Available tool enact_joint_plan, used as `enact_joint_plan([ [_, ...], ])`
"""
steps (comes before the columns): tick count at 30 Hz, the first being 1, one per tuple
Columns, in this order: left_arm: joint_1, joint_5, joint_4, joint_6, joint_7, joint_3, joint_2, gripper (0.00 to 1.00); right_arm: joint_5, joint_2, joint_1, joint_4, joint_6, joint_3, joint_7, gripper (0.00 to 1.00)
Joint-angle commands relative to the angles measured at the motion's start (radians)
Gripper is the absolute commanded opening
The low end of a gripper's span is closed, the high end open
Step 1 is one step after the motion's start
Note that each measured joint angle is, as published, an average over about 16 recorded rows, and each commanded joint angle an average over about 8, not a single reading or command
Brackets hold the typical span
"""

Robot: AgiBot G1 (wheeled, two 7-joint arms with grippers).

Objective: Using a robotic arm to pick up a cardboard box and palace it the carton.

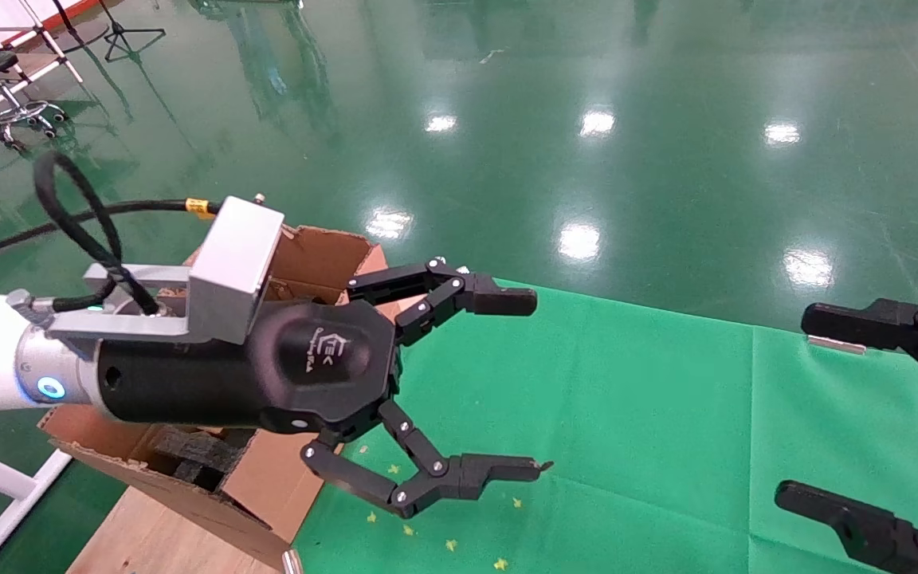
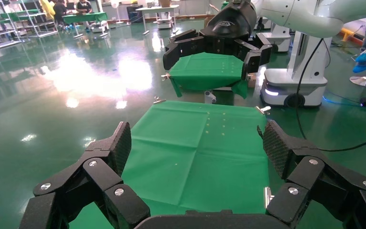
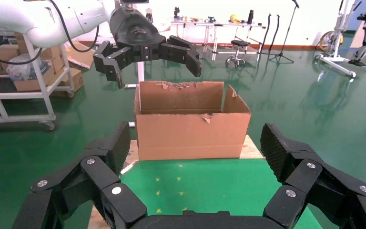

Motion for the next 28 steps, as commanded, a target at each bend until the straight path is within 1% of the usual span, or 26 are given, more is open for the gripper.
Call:
enact_joint_plan([
  [1,0.0,0.0,0.0,0.0,0.0,0.0,0.0,1.0,0.0,0.0,0.0,0.0,0.0,0.0,0.0,1.0],
  [28,0.0,0.0,0.0,0.0,0.0,0.0,0.0,1.0,0.0,0.0,0.0,0.0,0.0,0.0,0.0,1.0],
])
